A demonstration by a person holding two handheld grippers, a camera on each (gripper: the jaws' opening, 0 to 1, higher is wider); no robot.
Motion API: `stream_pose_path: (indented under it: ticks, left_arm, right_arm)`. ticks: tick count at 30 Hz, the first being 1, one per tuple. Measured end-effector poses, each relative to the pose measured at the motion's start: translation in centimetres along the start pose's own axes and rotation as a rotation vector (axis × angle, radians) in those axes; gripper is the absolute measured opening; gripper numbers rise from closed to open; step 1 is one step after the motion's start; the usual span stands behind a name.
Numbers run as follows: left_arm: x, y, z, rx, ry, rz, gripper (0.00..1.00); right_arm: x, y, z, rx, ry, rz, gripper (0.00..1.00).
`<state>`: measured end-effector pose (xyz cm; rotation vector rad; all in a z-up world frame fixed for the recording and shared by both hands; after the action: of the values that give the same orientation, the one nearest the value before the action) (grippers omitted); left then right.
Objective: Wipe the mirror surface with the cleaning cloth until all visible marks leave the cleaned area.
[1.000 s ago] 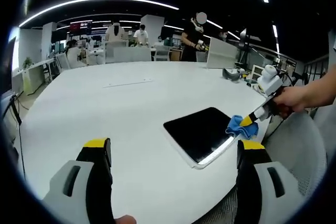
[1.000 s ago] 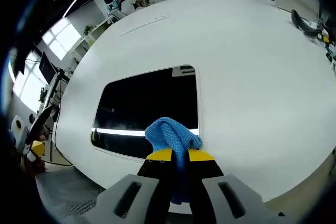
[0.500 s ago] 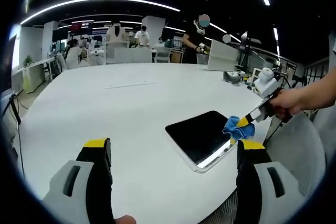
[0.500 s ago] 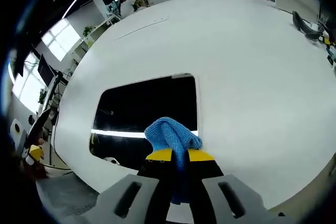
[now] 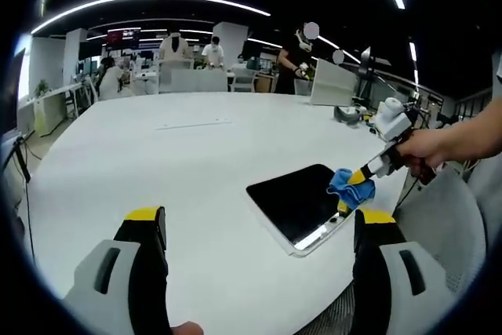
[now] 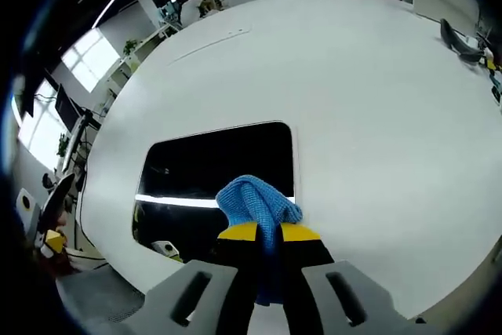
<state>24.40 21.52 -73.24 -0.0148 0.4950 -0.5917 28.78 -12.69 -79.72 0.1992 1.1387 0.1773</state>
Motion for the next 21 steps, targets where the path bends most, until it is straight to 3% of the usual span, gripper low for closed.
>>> stream_pose_path:
  ticks: [21]
  left_arm:
    - [0.1, -0.3, 0.0, -0.004, -0.001, -0.001, 0.99]
  right_arm:
    - [1.2, -0.2, 2.9, -0.042, -0.007, -0.022, 0.03]
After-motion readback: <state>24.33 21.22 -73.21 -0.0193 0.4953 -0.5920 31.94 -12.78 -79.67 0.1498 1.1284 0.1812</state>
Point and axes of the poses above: the point that each gripper's makers call its tool centre point, and the gripper's own axes: x roughly forward along the fingers, y roughly to its left, z roughly out of its top, the point moved 8 cm from there along -x, roughly backward along the fingers, and after that the axes turned 4 degrees about y, right-handed, at the moved point
